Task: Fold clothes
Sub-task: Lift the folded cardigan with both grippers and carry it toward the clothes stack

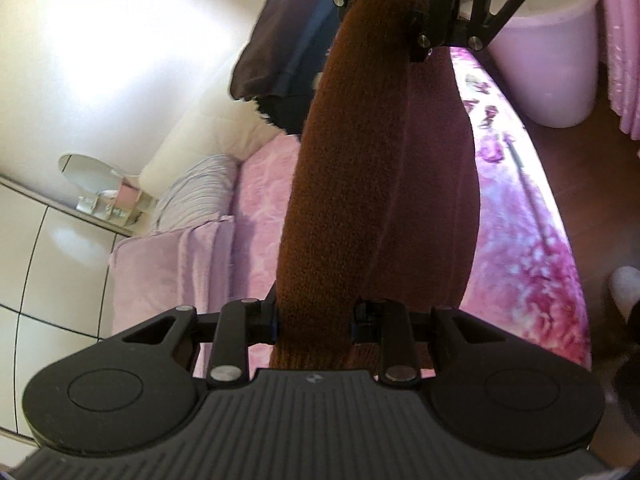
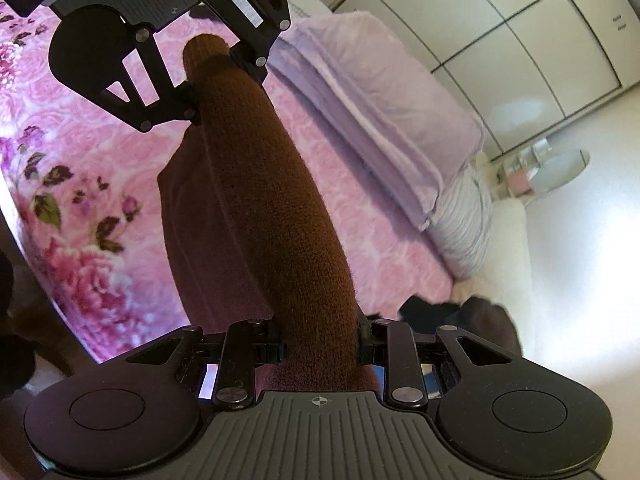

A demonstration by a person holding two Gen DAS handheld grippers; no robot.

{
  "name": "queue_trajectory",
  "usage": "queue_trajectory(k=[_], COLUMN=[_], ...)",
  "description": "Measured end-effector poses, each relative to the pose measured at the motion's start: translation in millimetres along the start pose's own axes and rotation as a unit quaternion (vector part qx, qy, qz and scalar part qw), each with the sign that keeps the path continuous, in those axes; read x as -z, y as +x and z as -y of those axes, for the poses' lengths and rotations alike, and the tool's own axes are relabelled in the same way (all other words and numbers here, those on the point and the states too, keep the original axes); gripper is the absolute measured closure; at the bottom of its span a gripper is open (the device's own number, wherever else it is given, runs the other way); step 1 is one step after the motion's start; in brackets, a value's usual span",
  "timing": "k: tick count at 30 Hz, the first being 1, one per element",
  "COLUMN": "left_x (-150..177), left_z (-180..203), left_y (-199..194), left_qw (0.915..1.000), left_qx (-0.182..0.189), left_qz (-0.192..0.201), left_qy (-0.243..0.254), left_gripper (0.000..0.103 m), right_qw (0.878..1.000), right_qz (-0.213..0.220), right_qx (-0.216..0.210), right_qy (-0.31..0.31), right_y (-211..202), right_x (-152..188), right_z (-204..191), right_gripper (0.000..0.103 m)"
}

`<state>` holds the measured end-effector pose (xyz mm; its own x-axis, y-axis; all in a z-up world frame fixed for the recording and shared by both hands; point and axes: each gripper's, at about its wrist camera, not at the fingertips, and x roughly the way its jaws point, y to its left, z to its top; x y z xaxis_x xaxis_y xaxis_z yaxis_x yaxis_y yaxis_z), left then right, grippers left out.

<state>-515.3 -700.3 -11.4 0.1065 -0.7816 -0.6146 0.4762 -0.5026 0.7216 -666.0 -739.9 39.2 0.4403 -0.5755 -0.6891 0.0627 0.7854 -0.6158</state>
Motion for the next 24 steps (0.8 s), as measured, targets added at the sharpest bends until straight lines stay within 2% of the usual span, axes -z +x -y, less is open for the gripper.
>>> queue_trajectory(k=[10,14,17,20,24], left_x=[7.5,-3.6,-25.7,-63.1,-131.8], left_z=[-67.8,-107.5,-139.4,-171.7,-209.3], left_y=[17.7,25.5,28.1,33.6,50.8], left_qw=[0.9984,0.9961,0.9924,0.9865,0.9773], left_qx=[-0.054,-0.083,-0.11,-0.138,-0.164], left_qz=[0.016,0.03,0.053,0.086,0.13], left_qy=[-0.002,0.007,0.013,0.022,0.033], left_gripper=[0.078,0.078,0.078,0.078,0.078], right_qw=[0.999,0.998,0.996,0.992,0.984], right_qz=[0.029,0.044,0.055,0.061,0.063], right_qx=[0.026,0.052,0.077,0.111,0.164], right_qy=[-0.014,-0.002,0.012,0.02,0.034], right_y=[19.1,23.0,18.1,8.1,-6.8], right_x=[-37.6,-51.2,-53.0,-46.3,-15.4], right_z=[52.3,84.9,120.3,162.1,232.2], right_gripper=[0.076,0.076,0.076,0.076,0.076])
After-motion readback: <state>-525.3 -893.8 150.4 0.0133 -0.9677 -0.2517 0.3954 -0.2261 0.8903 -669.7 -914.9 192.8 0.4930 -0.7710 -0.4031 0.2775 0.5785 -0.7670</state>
